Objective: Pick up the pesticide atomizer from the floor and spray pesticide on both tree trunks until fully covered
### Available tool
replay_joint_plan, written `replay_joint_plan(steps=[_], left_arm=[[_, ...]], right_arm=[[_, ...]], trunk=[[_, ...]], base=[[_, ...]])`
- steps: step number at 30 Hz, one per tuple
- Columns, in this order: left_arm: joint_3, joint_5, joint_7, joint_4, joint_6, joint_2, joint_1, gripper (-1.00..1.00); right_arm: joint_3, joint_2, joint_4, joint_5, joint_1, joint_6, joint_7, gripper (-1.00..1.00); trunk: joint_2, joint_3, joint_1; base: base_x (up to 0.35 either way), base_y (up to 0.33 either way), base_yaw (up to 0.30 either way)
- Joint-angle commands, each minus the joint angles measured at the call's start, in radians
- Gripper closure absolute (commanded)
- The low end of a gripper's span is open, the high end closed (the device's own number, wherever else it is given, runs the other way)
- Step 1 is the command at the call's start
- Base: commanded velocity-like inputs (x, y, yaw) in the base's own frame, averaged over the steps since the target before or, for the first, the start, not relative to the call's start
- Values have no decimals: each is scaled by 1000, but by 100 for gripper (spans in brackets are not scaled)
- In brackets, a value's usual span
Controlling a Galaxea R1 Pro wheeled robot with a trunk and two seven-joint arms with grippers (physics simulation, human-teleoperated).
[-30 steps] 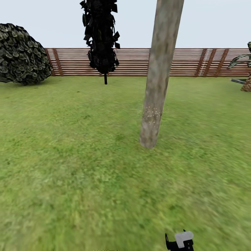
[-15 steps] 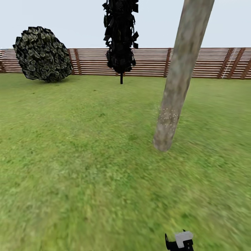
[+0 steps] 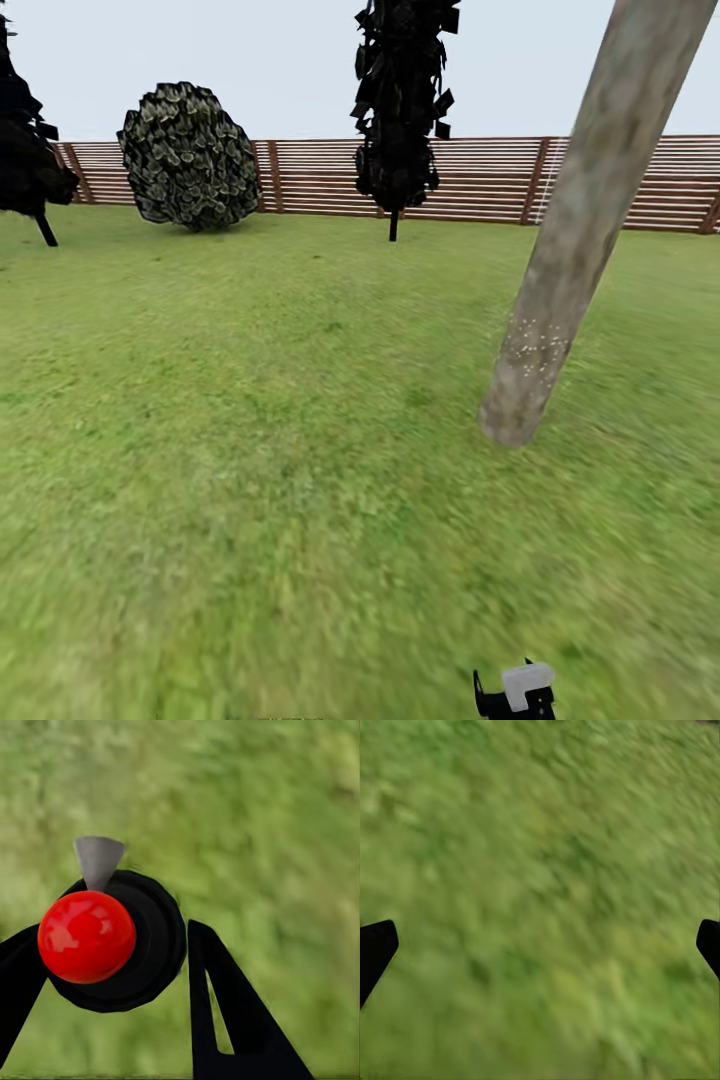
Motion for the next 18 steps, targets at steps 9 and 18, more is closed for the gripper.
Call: replay_joint_plan(steps=[9,18], left_arm=[[7,-1,-12,-2,-8,0,-1,100],[9,0,-12,-2,-8,-1,-1,100]], right_arm=[[-7,0,1,11,-1,-3,-4,-100],[-7,0,1,11,0,-3,-4,-100]], trunk=[[0,-1,0],[0,-1,0]], base=[[0,0,285],[0,0,284]])
